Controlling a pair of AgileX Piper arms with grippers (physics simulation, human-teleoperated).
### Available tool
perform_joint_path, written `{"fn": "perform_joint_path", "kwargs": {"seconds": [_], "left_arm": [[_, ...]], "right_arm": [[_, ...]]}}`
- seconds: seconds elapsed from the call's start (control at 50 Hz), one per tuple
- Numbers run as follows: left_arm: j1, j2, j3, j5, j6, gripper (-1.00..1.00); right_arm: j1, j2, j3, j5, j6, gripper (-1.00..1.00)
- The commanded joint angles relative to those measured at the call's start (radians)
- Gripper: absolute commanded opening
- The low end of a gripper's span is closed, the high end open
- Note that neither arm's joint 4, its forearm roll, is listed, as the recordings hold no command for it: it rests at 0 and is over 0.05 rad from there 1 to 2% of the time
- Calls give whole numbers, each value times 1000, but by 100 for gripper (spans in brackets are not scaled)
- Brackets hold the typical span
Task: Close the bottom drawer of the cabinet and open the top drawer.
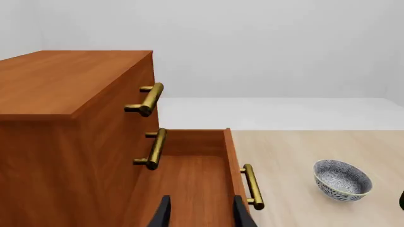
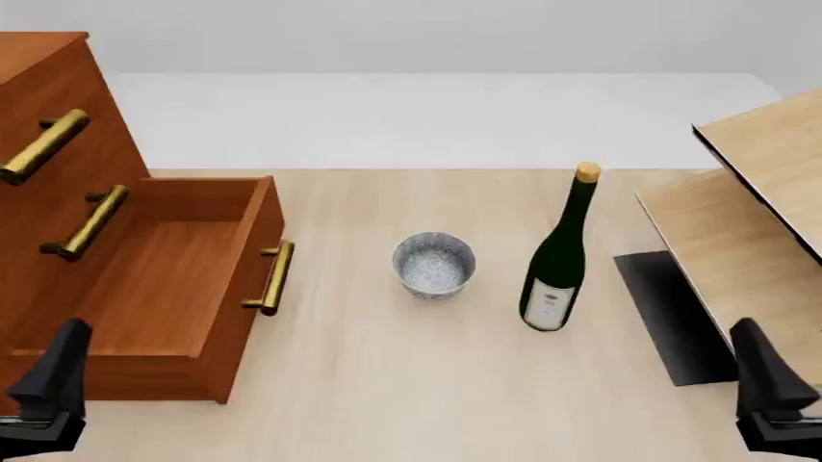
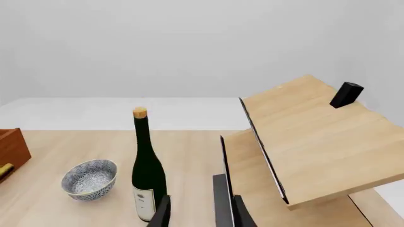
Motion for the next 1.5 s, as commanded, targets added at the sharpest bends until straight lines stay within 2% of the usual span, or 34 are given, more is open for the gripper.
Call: {"fn": "perform_joint_path", "kwargs": {"seconds": [0.02,0.26,0.36,0.38,0.42,0.5,0.54,0.56,0.66,0.78,0.88,0.96,1.04,1.16,1.2,1.36,1.4,1.44,1.5], "left_arm": [[-1,13,-3,-8,1,100],[-14,44,-2,-29,9,100],[-31,131,-3,-89,11,100],[-30,144,-7,-96,-11,100],[-42,174,-10,-115,14,100],[-42,203,-29,-126,-6,100],[-51,308,-48,-176,22,100],[-73,302,-63,-166,39,100],[-87,352,-159,-133,5,100],[-121,394,-251,-88,17,100],[-171,407,-314,-40,-2,100],[-198,483,-372,-18,-70,100],[-245,558,-424,1,-51,100],[-260,627,-501,47,-116,100],[-273,661,-516,60,-79,100],[-289,734,-588,140,-101,100],[-315,754,-610,167,-117,100],[-312,782,-627,190,-62,100],[-309,808,-652,224,-81,100]], "right_arm": [[5,9,-3,-5,-3,100],[8,0,-2,5,-6,100],[6,-1,-3,3,-7,100],[6,-1,-3,2,-6,100],[8,-2,-3,2,-5,100],[7,-2,-3,1,-4,100],[6,-2,-3,1,-2,100],[6,-2,-3,1,-2,100],[7,-1,-3,2,0,100],[8,0,-3,3,3,100],[9,1,-3,2,5,100],[9,2,-2,1,7,100],[8,3,-2,1,7,100],[6,8,-2,-3,7,100],[6,8,-2,-4,8,100],[4,11,-2,-8,13,100],[6,10,-2,-6,13,100],[7,7,-2,-2,12,100],[8,5,-2,-1,12,100]]}}
